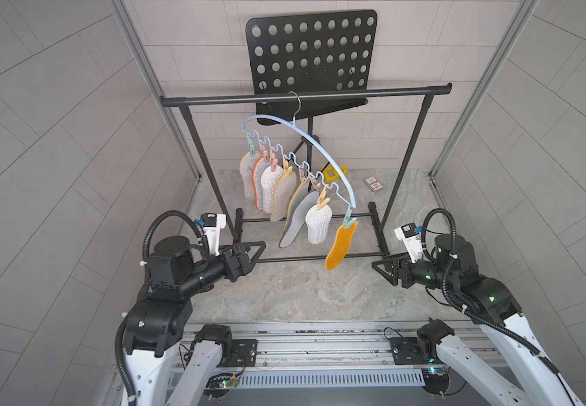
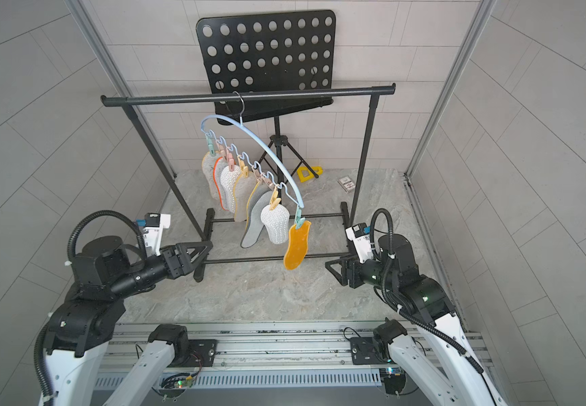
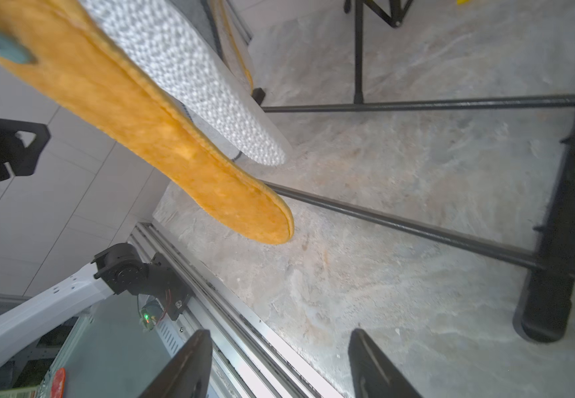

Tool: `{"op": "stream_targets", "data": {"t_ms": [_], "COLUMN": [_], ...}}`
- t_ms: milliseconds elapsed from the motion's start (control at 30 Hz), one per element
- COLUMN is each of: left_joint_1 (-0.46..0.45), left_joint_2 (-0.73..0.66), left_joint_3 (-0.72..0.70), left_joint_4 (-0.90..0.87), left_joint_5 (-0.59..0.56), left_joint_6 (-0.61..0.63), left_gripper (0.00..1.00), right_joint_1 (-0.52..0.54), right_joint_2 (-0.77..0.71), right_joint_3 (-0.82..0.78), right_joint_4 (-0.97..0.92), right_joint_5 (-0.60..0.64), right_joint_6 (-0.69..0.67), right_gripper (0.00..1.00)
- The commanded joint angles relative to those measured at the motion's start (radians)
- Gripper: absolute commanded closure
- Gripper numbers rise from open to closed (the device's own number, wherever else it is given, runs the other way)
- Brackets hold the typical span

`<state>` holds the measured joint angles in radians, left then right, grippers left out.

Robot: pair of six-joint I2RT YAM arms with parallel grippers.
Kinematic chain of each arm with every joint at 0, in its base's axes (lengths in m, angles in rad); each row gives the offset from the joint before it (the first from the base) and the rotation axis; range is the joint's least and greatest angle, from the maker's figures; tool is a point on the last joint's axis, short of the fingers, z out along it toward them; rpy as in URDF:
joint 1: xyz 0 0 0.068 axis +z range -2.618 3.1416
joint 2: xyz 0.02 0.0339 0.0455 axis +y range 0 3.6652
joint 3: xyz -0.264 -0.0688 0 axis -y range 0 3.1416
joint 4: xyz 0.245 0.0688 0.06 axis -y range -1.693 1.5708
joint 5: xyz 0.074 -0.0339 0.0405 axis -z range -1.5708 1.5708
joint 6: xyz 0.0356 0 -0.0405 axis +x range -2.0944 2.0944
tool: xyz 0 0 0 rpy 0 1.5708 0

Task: Take the shoe insoles off the hanger
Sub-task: Remove the insole from the hanger.

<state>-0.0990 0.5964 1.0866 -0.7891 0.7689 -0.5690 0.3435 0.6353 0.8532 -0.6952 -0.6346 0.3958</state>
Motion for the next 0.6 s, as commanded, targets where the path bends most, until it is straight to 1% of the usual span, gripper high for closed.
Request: {"op": "stream_targets", "data": {"t_ms": [0,100,200,233,300,367,467,567], "left_joint_1": [-0.007,-0.007,-0.007,-0.007,-0.013,-0.017,-0.028,-0.041], "left_joint_2": [-0.003,-0.012,-0.017,-0.017,-0.017,-0.014,-0.009,-0.002], "left_joint_3": [-0.012,-0.020,-0.015,-0.013,-0.016,-0.017,-0.019,-0.023], "left_joint_4": [0.034,0.036,0.009,-0.001,-0.008,-0.009,-0.011,-0.012], "left_joint_5": [0.038,0.053,0.077,0.084,0.093,0.103,0.108,0.101], "left_joint_6": [-0.003,-0.016,0.008,0.018,0.024,0.022,0.026,0.027], "left_gripper": [0.20,0.21,0.21,0.21,0.21,0.21,0.21,0.21], "right_joint_1": [0.012,0.018,0.017,0.018,0.018,0.018,0.008,0.008], "right_joint_2": [0.029,0.102,0.164,0.181,0.224,0.269,0.335,0.355], "right_joint_3": [-0.046,-0.048,-0.034,-0.031,-0.019,-0.002,0.032,0.053], "right_joint_4": [0.250,0.380,0.441,0.458,0.482,0.489,0.490,0.490], "right_joint_5": [-0.085,-0.121,-0.116,-0.117,-0.132,-0.115,-0.109,-0.071], "right_joint_6": [-0.036,-0.067,-0.129,-0.144,-0.212,-0.263,-0.342,-0.392], "right_gripper": [0.35,0.35,0.33,0.31,0.23,0.17,0.15,0.12]}}
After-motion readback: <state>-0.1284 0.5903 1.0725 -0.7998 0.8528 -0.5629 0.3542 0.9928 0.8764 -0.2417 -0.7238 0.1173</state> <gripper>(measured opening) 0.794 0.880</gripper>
